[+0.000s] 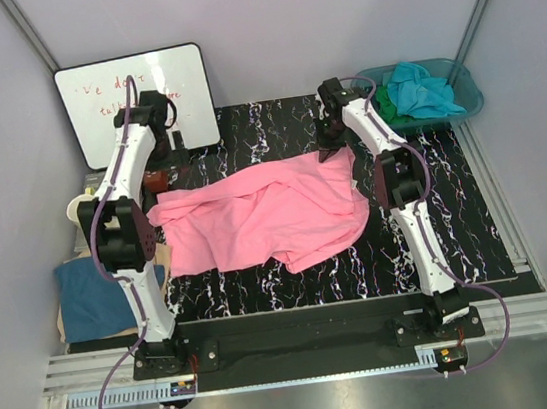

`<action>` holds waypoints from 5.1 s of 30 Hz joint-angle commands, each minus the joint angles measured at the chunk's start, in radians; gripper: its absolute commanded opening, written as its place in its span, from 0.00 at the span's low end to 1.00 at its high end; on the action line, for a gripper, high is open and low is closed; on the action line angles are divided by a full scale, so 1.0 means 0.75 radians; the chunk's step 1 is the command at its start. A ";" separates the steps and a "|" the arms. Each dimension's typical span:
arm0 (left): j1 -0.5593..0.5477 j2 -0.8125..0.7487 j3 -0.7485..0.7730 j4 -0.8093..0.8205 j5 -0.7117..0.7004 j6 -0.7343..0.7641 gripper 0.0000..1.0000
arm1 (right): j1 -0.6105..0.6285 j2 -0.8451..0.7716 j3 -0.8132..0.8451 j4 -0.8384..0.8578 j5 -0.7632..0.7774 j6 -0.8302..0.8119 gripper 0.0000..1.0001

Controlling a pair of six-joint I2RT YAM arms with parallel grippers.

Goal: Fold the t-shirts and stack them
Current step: Fold the tshirt

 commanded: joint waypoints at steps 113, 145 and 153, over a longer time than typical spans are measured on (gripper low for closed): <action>-0.393 0.061 -0.841 0.255 0.323 -0.154 0.00 | 0.835 -0.865 -1.514 0.394 0.544 0.091 0.08; -0.395 0.163 -0.710 0.173 0.274 -0.138 0.00 | 0.837 -1.574 -1.655 -0.383 0.320 0.222 0.00; -0.395 0.186 -0.688 0.143 0.260 -0.138 0.00 | 0.835 -1.503 -1.510 -0.494 0.154 0.236 0.60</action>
